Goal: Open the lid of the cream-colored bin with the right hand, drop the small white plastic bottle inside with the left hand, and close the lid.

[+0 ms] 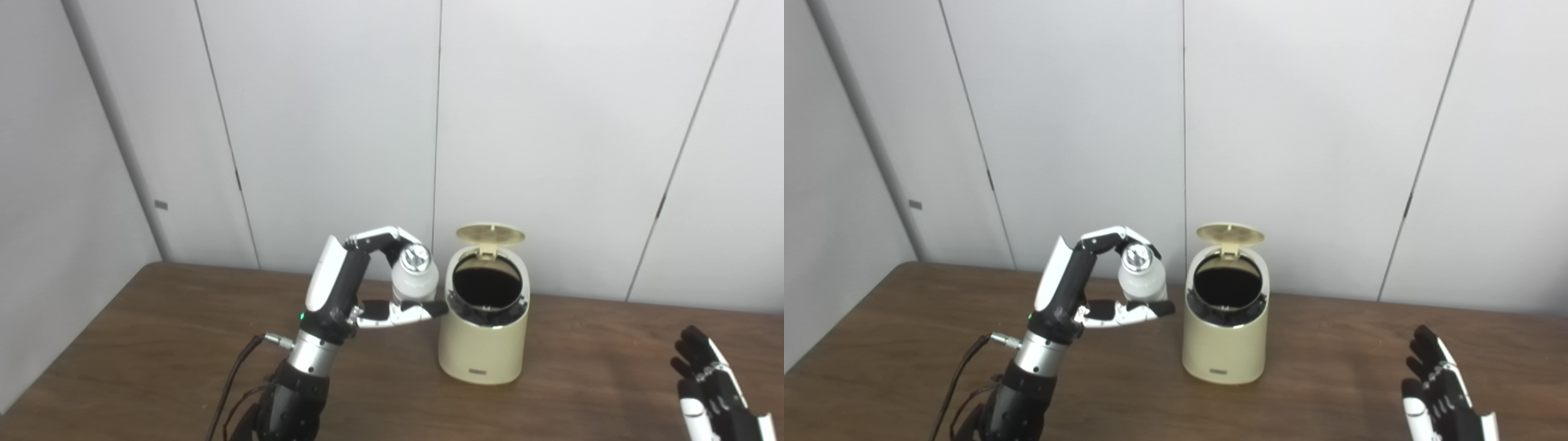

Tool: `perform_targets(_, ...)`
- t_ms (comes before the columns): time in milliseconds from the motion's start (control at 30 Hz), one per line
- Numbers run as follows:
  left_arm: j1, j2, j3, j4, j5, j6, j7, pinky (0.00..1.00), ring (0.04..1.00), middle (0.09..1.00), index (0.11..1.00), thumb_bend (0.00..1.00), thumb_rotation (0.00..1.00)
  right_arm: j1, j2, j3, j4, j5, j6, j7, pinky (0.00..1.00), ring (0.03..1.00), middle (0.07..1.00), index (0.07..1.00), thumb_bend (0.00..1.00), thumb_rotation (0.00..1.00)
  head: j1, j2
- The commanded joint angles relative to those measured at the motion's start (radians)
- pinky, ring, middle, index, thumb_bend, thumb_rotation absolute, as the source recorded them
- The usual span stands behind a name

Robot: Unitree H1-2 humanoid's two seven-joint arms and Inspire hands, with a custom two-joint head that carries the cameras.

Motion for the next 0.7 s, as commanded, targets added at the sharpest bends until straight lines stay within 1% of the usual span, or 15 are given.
perform_targets(0, -0.062, 0.032, -0.035, -0.04, 0.04, -0.026, 0.042, 0.38, 0.451, 0.502, 0.466, 0.5, 0.0, -0.003, 0.008, 0.009, 0.035, -0.001, -0.045, -0.011, 0.94, 0.944, 0.942, 0.931, 0.06, 0.67, -0.01, -0.005)
perform_targets(67, -0.083, 0.052, -0.076, -0.031, 0.081, -0.026, 0.09, 0.38, 0.446, 0.501, 0.468, 0.5, 0.0, -0.008, 0.003, 0.01, 0.062, 0.009, -0.061, -0.009, 0.95, 0.951, 0.949, 0.939, 0.09, 0.66, -0.017, -0.01)
perform_targets(133, -0.103, 0.067, -0.11, -0.016, 0.094, -0.026, 0.131, 0.37, 0.444, 0.502, 0.466, 0.5, 0.0, -0.011, 0.0, 0.01, 0.082, 0.016, -0.068, -0.009, 0.96, 0.958, 0.954, 0.946, 0.08, 0.61, -0.027, -0.015)
perform_targets(200, -0.126, 0.081, -0.14, 0.006, 0.086, -0.026, 0.164, 0.38, 0.446, 0.502, 0.465, 0.5, 0.0, -0.013, -0.002, 0.011, 0.1, 0.017, -0.07, -0.012, 0.94, 0.947, 0.944, 0.937, 0.1, 0.55, -0.038, -0.019)
perform_targets(233, -0.139, 0.086, -0.151, 0.018, 0.077, -0.026, 0.176, 0.38, 0.447, 0.502, 0.465, 0.5, 0.0, -0.013, -0.003, 0.012, 0.108, 0.016, -0.071, -0.013, 0.93, 0.944, 0.941, 0.935, 0.1, 0.54, -0.046, -0.021)
perform_targets(300, -0.161, 0.097, -0.173, 0.04, 0.057, -0.026, 0.197, 0.38, 0.451, 0.502, 0.465, 0.5, 0.0, -0.014, -0.005, 0.014, 0.118, 0.014, -0.071, -0.016, 0.93, 0.943, 0.941, 0.93, 0.14, 0.52, -0.057, -0.022)
perform_targets(467, -0.219, 0.115, -0.238, 0.119, 0.001, -0.026, 0.248, 0.39, 0.453, 0.505, 0.464, 0.5, 0.0, -0.014, -0.003, 0.017, 0.137, 0.021, -0.071, -0.019, 0.92, 0.935, 0.933, 0.919, 0.2, 0.5, -0.085, -0.022)
perform_targets(667, -0.29, 0.12, -0.311, 0.211, -0.019, -0.026, 0.342, 0.39, 0.45, 0.507, 0.468, 0.5, 0.0, -0.013, -0.008, 0.02, 0.161, 0.04, -0.071, -0.001, 0.89, 0.926, 0.925, 0.905, 0.31, 0.55, -0.115, -0.024)
